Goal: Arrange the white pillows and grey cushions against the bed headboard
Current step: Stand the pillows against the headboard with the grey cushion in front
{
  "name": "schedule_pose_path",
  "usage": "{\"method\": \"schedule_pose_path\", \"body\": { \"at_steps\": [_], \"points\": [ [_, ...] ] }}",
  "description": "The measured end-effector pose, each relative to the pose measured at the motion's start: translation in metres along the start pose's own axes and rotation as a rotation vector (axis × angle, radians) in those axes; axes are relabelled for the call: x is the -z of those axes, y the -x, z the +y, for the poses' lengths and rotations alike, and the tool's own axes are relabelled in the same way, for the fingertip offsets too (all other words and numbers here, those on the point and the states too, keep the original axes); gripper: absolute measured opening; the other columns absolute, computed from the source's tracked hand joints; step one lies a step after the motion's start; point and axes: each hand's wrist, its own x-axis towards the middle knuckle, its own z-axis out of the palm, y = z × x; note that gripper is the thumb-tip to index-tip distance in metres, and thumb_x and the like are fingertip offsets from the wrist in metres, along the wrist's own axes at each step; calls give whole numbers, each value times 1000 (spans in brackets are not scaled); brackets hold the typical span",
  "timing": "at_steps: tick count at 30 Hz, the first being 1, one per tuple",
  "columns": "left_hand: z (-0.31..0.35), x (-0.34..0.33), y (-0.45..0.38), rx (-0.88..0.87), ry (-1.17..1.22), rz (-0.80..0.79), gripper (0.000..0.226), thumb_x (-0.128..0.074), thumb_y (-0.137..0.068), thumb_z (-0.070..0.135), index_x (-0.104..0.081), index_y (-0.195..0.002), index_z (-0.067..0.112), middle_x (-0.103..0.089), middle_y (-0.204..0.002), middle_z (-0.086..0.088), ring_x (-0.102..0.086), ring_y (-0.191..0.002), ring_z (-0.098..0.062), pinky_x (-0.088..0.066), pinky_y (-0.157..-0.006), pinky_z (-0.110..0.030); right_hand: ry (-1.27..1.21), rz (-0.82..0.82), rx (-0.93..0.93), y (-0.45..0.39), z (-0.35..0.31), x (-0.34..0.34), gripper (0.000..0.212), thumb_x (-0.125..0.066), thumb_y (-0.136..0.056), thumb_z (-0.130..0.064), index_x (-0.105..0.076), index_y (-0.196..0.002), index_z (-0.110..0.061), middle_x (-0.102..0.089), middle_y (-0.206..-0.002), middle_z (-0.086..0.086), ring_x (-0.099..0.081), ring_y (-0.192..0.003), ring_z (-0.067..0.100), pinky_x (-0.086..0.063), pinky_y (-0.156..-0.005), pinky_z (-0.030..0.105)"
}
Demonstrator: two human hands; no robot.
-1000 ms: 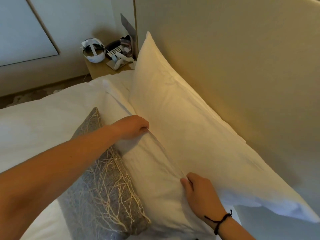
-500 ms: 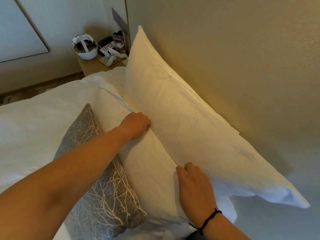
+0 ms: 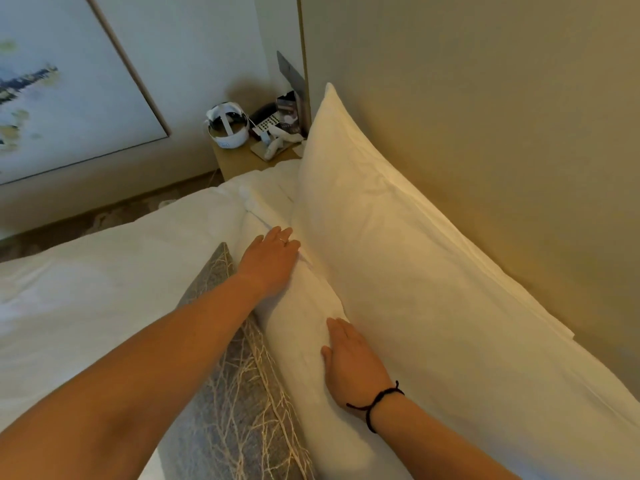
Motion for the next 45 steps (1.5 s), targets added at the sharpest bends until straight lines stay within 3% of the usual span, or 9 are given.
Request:
{"method": "schedule_pose_path", "body": {
  "at_steps": [9,17,22,26,30,33,38,43,45],
  "points": [
    [-71,2,-70,269,-16,27,28,-48,-99,29,-53,-125,20,-48,-127,-8,-62,-96,-28,-50,-80,-40,-13,-27,139,-87,-15,19,56,-29,-105,-19,-4,-154,-12,-3,-163,5,-8,-148,15,-7,-115,21],
    [-105,11,-146,238,346,167,27,-53,-94,3,-60,-119,9,-40,-145,-15,-45,-131,-28,-37,-103,-33,-144,-57,127,-94,-11,4,61,-31,-105,-25,3,-154,-14,3,-163,-1,-4,-148,8,3,-106,10],
    [-85,-2,-156,266,257,-38,81,-72,-86,32,-23,-150,32,-6,-163,-10,-6,-149,-33,-22,-116,-52,-107,-11,148,-71,-4,-3,65,-31,-104,-29,7,-152,-10,2,-162,2,-4,-148,8,14,-102,1],
    [-90,-19,-132,263,257,-153,50,-43,-98,50,-43,-143,28,-23,-161,-3,-5,-150,-26,-4,-119,-52,-102,-26,29,-43,6,-6,73,-36,-101,-40,9,-154,-19,3,-163,-6,-9,-147,6,-3,-114,14],
    [-74,-9,-91,-41,132,30,31,-41,-100,35,-59,-125,34,-43,-151,5,-29,-143,-23,-17,-117,-47,49,24,-31,-11,18,-5,84,-69,-77,-54,-43,-143,-8,-43,-150,2,-49,-127,0,-40,-98,14],
    [-57,-8,-45,-311,46,-108,32,-37,-102,36,-55,-129,38,-51,-143,10,-40,-135,-17,-28,-113,-37,156,152,-5,15,21,-3,79,-90,-22,-60,-79,-82,-11,-77,-85,1,-70,-62,0,-49,-48,15],
    [-39,-5,-19,-540,-117,-204,49,-49,-91,31,-45,-139,36,-49,-143,13,-37,-138,-15,-28,-112,-39,134,-181,-297,39,31,0,98,-47,-74,-82,-22,-150,-26,-35,-151,-3,-43,-133,12,-37,-104,29],
    [-23,2,-15,40,-312,-426,27,-47,-84,34,-64,-104,26,-68,-103,3,-65,-98,-25,-45,-82,-34,206,-194,-354,46,10,6,52,-56,-73,-74,-49,-98,-28,-59,-115,-2,-58,-109,21,-44,-86,32],
    [-14,13,-16,-85,-242,-469,29,-46,-85,35,-69,-99,25,-69,-101,4,-66,-94,-24,-49,-83,-33,187,-157,-367,45,11,6,38,-55,-84,-62,-54,-96,-26,-61,-111,0,-60,-104,22,-43,-78,31]
  ]
}}
